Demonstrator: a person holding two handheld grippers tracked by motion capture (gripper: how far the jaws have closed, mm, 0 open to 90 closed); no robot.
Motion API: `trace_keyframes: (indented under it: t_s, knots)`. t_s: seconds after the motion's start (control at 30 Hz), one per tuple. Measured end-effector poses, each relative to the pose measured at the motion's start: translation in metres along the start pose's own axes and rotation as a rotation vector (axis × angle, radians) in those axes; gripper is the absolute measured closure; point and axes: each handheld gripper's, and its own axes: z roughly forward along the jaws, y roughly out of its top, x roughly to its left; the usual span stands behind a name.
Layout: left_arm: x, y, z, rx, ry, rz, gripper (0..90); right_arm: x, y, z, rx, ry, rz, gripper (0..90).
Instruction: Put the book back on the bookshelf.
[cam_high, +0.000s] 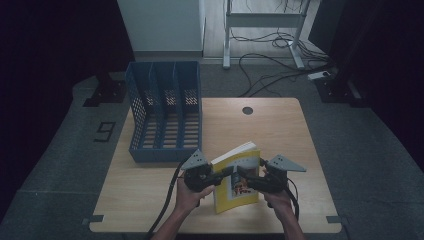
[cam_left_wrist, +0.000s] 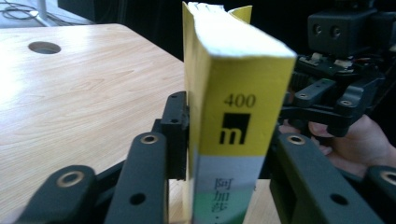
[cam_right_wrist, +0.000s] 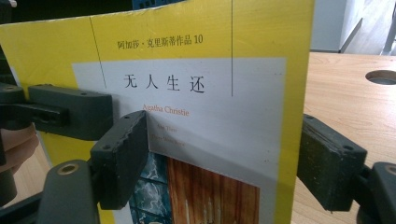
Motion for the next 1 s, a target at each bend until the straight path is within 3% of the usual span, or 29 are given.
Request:
trace_keyframes:
  t_s: [0.17,0.27,0.47,0.7,0.9,1.0]
  knots:
    - [-0.0001,-0.0005,-0.0001,0.005,0.001,-0.001,66.4,-0.0007,-0.0006,0.0005,-0.001,0.005,0.001,23.1]
    - [-0.0011,-0.0002,-0.0007,0.014,0.009,-0.008,71.9,-0.0019,-0.001,0.0008,0.002,0.016,0.007,23.0]
    - [-0.0039,-0.0012,0.0016,0.009,0.046,0.017,75.1,-0.0027,-0.0022,0.002,0.008,0.013,0.011,22.6]
    - [-0.0057,0.0,0.0032,-0.009,0.047,0.025,75.6,-0.0029,-0.0013,0.0003,0.008,0.005,0.006,22.5]
    - [-0.0092,0.0061,0.001,-0.044,0.052,0.078,75.7,-0.0055,0.0033,-0.0065,-0.029,0.017,0.013,26.3]
    - [-0.0077,0.0064,-0.0009,-0.052,0.079,0.088,75.6,-0.007,0.0031,-0.0078,-0.037,0.024,0.016,26.8]
